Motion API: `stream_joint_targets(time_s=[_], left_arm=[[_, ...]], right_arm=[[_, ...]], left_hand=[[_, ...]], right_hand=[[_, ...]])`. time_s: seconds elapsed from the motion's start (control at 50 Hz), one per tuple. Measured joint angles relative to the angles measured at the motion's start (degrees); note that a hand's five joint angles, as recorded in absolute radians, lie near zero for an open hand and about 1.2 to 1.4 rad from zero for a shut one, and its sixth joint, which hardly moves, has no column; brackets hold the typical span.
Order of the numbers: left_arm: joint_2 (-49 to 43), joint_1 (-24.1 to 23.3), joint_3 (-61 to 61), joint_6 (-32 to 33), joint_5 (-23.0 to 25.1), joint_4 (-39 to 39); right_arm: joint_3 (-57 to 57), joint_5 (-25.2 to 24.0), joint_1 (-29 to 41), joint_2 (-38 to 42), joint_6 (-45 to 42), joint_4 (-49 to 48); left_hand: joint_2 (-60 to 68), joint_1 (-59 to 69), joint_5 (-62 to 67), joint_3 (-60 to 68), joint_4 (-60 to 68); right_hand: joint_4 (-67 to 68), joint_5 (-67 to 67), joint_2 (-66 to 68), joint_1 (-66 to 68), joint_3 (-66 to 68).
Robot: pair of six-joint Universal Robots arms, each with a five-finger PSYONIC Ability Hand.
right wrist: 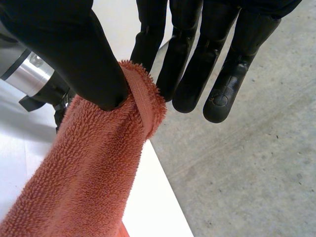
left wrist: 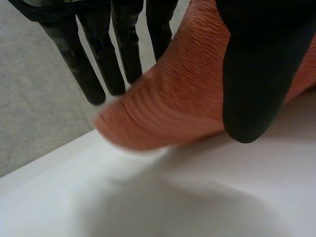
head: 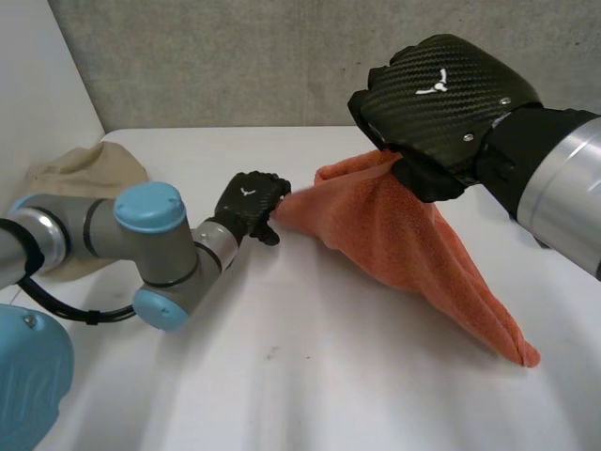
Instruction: Fold the laundry.
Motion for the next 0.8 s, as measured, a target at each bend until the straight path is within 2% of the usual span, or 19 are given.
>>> stream_joint_targets(time_s=[0.08,0.12,0.14,0.18,0.28,0.32,0.4,0.42,0.52,0.62,0.7,0.8], left_arm=[[-1.2,-0.7,0.5,0.0,-0.4,1.0],[-1.4,-0.8,0.6,0.0,-0.5,1.3],[-1.8,-0.9,0.7,0.0,-0.6,1.6],[-1.7,-0.9,0.9,0.1,-1.2,1.8],[1.4,-0.4,0.2,0.3,-5.4,2.0],[6.8,0.7,-2.1,0.7,-9.4,2.0],[13.1,2.1,-5.2,1.4,-11.4,2.0],[19.5,3.4,-8.7,2.3,-12.1,1.8],[34.4,4.9,-17.6,4.9,-10.5,1.4],[43.4,5.1,-25.2,6.3,-7.1,1.1],[43.2,5.0,-27.3,7.0,-5.7,0.9],[35.5,5.0,-23.4,10.2,-5.4,0.9]], right_arm=[[0.6,0.0,-0.6,-0.9,0.0,0.0],[1.2,-0.1,-1.1,-1.4,0.0,0.0],[1.6,-0.3,-1.6,-1.8,0.1,-0.1],[2.0,-0.4,-2.3,-2.1,0.1,-0.2],[2.1,-0.5,-4.2,-2.1,0.0,-0.5],[1.6,-0.4,-7.4,-1.3,-0.1,-0.6],[0.7,-0.4,-10.0,0.4,-0.2,-0.6],[-0.2,-0.3,-12.0,2.7,-0.3,-0.5],[-2.5,0.2,-14.1,8.4,-0.6,0.4],[-4.8,0.5,-14.4,15.2,-2.2,4.3],[-6.7,0.8,-14.3,20.1,-3.7,6.8],[-11.7,2.3,-14.0,27.4,-3.5,7.3]], left_hand=[[13.1,12.4,12.2,13.1,12.6],[13.1,12.4,12.2,13.1,12.6],[28.0,28.3,28.0,27.8,28.4],[33.9,29.8,31.9,33.7,34.4],[34.2,29.8,31.9,34.0,34.9],[34.2,29.8,31.9,34.0,34.9],[34.2,29.8,31.9,34.0,34.9],[34.2,29.8,31.9,34.0,34.9],[34.3,29.8,31.9,34.1,35.2],[34.3,29.8,31.9,34.2,35.2],[34.4,29.8,31.9,34.3,35.2],[34.5,29.8,31.9,34.3,35.2]], right_hand=[[0.0,0.0,0.0,0.0,0.0],[0.0,0.0,0.0,0.0,0.0],[0.0,0.0,0.0,0.0,0.0],[0.0,0.0,0.0,0.0,0.0],[0.0,0.0,0.0,0.0,0.0],[0.0,0.0,0.0,0.0,0.0],[0.0,0.0,0.0,0.0,0.0],[0.0,0.0,0.0,0.0,0.0],[0.0,0.0,0.0,0.0,0.0],[0.0,0.4,0.0,0.0,0.0],[0.0,0.5,0.0,0.0,0.0],[0.0,0.6,0.0,0.0,0.0]])
